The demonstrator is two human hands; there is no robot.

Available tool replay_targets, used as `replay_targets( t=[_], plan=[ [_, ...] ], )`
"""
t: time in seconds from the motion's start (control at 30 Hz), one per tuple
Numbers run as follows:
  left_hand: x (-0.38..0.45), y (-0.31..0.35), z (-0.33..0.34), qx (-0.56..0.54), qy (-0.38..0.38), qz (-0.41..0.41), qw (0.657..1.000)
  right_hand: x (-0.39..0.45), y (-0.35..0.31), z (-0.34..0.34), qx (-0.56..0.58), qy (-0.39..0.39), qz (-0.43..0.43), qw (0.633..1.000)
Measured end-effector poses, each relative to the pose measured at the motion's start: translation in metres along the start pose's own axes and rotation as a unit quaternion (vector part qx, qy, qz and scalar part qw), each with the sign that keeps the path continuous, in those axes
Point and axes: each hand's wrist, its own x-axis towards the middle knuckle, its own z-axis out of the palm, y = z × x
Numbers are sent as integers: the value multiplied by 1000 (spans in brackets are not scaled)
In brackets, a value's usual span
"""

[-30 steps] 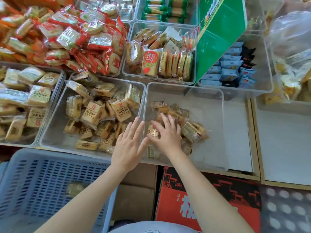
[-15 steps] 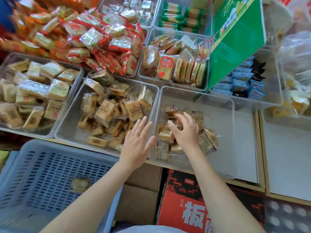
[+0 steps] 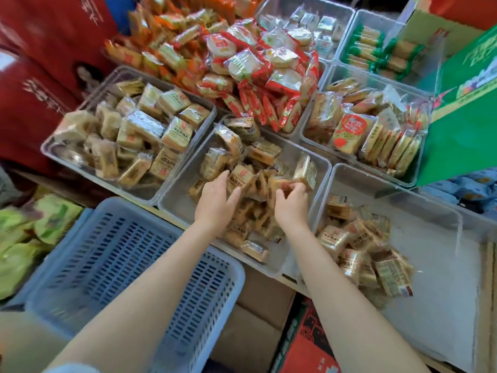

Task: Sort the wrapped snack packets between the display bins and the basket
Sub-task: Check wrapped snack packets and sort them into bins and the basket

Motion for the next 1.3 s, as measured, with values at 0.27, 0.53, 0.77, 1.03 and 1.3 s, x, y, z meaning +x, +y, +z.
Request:
replay_targets(
  t=[0.27,0.53,0.77,1.03,1.3],
  plan=[
    [5,9,16,-133,-35,-106,985,7,4,0,15,-52,15,998],
    [-11,6,2,-249,-83,-129,956,-18,5,-10,61,-124,-28,990],
    [-62,25,-28,-421,-171,-133,881,-72,9,-54,234,-190,-7,954],
    [-149,27,-36,-515,-211,-126,821,-149,39,-93,294,-197,14,935],
    [-214,24,-45,-456,-180,-79,868,-221,43,-80,178,-181,-22,967]
  ],
)
